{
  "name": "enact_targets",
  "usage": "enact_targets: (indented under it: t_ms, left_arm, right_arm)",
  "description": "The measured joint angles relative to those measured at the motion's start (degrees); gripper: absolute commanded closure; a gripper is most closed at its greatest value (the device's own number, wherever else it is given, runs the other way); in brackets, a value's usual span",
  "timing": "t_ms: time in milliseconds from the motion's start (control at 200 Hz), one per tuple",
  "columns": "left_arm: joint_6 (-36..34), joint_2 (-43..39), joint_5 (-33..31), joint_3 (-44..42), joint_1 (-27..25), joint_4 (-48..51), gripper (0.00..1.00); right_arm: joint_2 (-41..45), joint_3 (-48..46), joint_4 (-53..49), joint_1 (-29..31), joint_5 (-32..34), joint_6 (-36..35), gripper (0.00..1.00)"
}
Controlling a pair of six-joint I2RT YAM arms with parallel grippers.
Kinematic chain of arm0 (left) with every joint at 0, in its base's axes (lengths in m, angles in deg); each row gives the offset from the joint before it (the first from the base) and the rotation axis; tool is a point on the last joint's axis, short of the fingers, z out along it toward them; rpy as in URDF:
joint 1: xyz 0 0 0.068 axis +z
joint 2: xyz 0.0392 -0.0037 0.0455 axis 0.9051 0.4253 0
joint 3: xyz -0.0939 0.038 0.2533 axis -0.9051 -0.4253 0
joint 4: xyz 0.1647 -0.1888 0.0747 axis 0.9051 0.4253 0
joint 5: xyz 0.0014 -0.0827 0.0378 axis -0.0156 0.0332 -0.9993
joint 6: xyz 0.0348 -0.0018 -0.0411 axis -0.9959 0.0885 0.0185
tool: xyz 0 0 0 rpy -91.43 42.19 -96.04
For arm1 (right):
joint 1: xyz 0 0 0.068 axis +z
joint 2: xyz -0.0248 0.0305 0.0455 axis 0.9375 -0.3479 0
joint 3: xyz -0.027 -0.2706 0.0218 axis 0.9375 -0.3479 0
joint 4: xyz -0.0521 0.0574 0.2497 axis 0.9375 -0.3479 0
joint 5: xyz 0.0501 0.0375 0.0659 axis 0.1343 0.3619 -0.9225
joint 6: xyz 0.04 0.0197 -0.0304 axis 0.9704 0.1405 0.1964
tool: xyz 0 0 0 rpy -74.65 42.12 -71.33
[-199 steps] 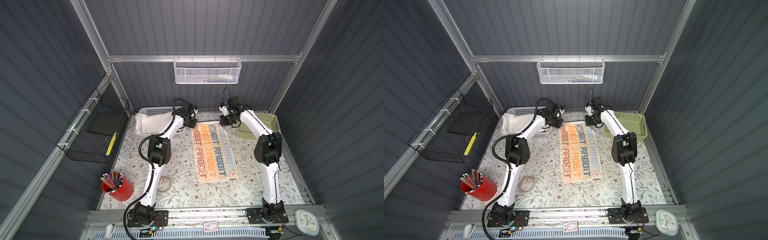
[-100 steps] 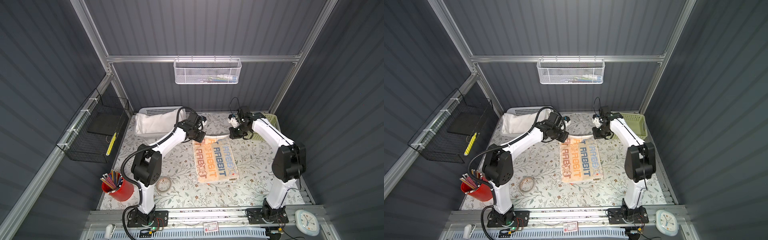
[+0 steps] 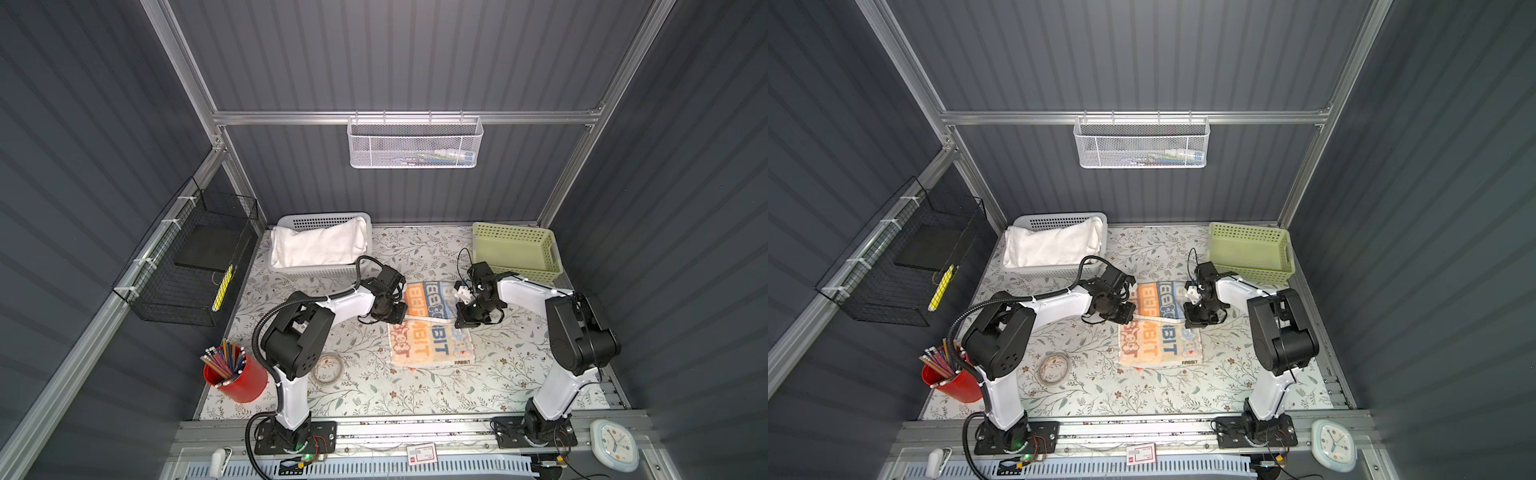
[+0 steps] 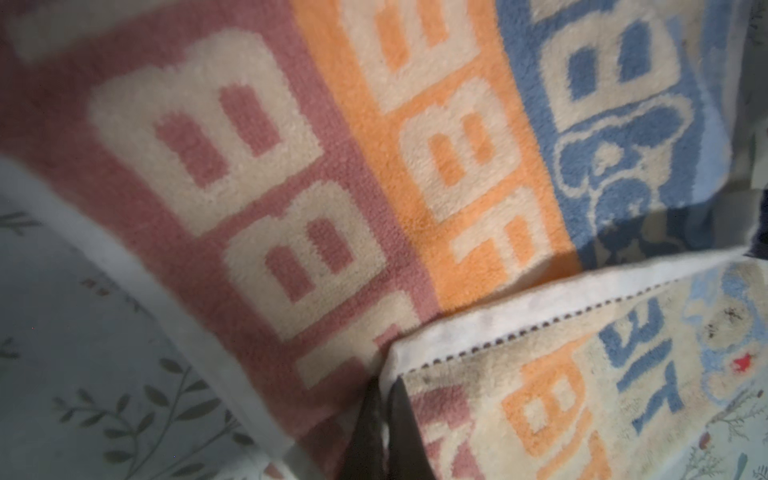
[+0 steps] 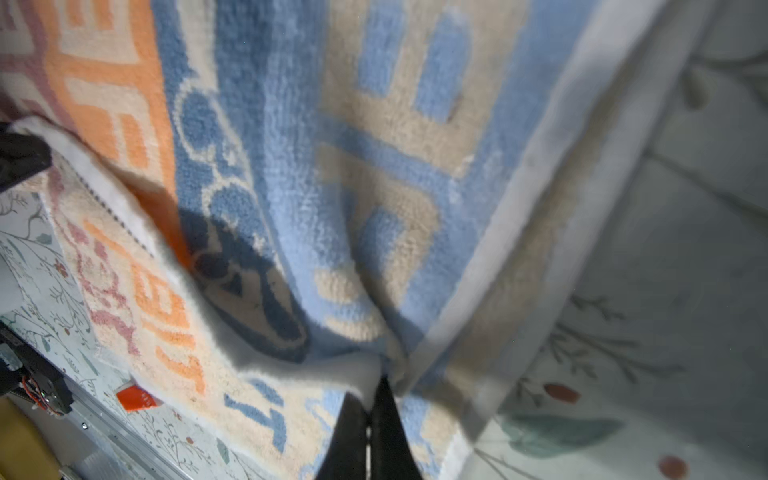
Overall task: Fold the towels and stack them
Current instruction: 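Fold the far edge toward the robot over the towel with both grippers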
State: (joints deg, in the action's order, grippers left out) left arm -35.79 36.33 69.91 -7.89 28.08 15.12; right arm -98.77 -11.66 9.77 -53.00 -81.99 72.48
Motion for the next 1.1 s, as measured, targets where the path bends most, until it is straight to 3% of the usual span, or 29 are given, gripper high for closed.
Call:
enact_targets:
  t_ms: [220, 430, 635, 810, 1011, 1056, 1101]
  left_arm:
    - [-1.8, 5.9, 1.7, 7.7, 4.6, 0.3, 1.0]
    - [-5.8, 11.5, 1.9, 17.7, 9.9, 3.7, 1.0]
    - [-10.0, 10.9, 1.7, 24.6, 11.6, 8.4, 1.0]
    - [-10.9, 2.4, 3.2, 21.1, 11.0, 9.3, 1.0]
    - [-10.7, -10.1, 6.2, 8.1, 10.2, 5.3, 1.0]
    - [-10.5, -11.2, 6.7, 4.9, 10.1, 4.5, 0.94]
    - [-10.2, -11.8, 6.9, 1.6, 10.1, 3.3, 0.76]
  right_arm:
    - [-6.0, 7.0, 2.2, -0.1, -2.0, 0.8, 1.0]
    - [-13.6, 20.8, -0.2, -0.1, -1.6, 0.4, 1.0]
    - [-12.0, 31.1, -6.5, 0.0, 1.8, -2.7, 1.0]
    - [-3.8, 31.0, -11.6, 0.0, 5.4, -5.4, 1.0]
    - [6.2, 21.6, -12.0, 0.8, 4.3, -6.1, 1.0]
    - [7.3, 18.1, -11.6, 1.4, 3.4, -6.0, 0.9]
    - [7.5, 14.8, -10.9, 1.9, 2.0, -5.6, 0.69]
